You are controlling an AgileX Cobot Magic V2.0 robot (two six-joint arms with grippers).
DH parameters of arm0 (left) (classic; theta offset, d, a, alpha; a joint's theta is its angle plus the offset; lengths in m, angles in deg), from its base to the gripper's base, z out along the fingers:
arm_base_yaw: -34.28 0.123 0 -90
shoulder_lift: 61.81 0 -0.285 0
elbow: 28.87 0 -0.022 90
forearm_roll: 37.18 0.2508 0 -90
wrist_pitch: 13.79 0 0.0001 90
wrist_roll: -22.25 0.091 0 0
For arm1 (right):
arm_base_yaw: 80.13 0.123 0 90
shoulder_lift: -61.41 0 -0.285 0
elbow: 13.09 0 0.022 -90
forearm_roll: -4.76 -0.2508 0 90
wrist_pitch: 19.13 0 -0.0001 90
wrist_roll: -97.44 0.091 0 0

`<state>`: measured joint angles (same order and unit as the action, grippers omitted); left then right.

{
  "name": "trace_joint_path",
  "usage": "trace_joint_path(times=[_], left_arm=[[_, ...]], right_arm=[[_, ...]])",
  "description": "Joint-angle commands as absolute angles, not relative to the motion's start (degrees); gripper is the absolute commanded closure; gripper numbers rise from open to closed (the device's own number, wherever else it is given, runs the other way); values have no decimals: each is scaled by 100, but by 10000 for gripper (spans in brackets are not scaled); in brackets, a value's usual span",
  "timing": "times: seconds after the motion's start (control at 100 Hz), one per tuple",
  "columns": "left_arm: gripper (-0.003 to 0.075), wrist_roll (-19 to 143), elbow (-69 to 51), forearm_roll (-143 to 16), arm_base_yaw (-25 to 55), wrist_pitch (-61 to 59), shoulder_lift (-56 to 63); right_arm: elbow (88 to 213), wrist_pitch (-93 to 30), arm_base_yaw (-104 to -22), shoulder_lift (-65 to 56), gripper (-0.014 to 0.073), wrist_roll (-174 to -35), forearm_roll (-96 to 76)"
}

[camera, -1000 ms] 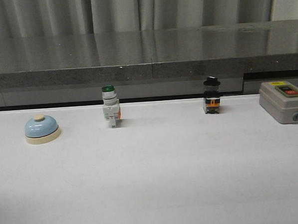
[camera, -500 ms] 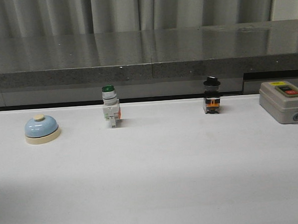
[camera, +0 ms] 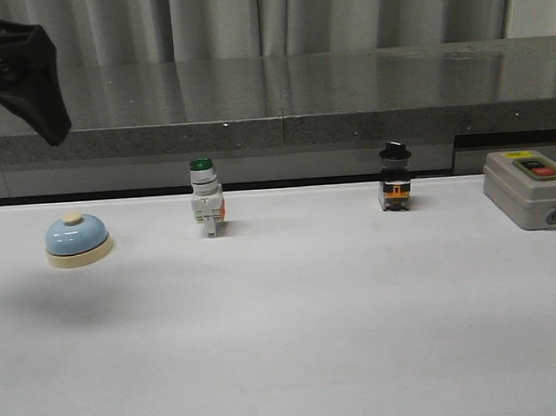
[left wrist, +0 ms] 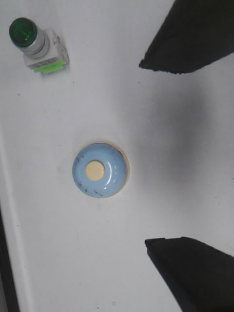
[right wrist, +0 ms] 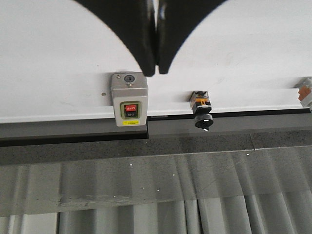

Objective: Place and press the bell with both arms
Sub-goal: 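Lower the left gripper over the blue bell and close on it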

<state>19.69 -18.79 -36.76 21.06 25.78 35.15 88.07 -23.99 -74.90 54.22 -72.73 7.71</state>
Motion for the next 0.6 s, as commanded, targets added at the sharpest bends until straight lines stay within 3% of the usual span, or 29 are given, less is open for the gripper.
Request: trace_joint_path(times=[0.0,0.59], left_arm=[[69,1963,-2233,-3687,2066,2178,3631],[69,1963,-2897,-3687,2066,1750,5287]], right_arm=[[8924,-1945,-7510,5541,658,-7338,767],[8924,-1945,-7510,5541,658,-7338,767]])
